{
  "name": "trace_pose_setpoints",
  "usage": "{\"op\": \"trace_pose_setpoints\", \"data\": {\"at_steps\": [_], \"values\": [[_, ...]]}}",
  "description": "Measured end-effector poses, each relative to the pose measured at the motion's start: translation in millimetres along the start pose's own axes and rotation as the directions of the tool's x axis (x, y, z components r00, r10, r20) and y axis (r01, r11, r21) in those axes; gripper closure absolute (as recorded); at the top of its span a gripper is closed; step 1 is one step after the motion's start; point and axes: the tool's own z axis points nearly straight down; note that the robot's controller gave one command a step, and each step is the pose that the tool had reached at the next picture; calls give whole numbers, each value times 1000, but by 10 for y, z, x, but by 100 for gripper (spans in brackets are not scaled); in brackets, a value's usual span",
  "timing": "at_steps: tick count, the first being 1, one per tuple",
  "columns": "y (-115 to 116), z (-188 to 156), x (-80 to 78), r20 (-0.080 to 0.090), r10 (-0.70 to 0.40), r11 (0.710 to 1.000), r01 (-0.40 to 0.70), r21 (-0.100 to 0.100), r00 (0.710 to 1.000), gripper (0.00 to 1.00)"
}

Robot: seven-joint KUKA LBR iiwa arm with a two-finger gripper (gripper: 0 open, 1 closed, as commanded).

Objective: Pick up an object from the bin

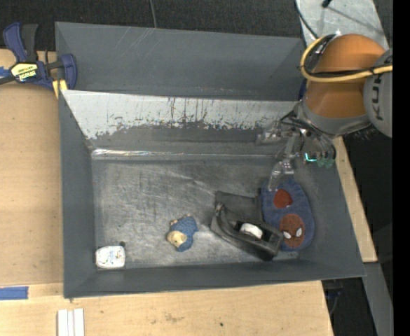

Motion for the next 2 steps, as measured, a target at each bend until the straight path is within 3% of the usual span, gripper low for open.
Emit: {"op": "trace_pose_setpoints", "data": {"at_steps": [1,2], "values": [[493,597,308,14,-25,1000,25,4,1000,0],[773,296,541,9,129,992,-129,-1,992,0]]}}
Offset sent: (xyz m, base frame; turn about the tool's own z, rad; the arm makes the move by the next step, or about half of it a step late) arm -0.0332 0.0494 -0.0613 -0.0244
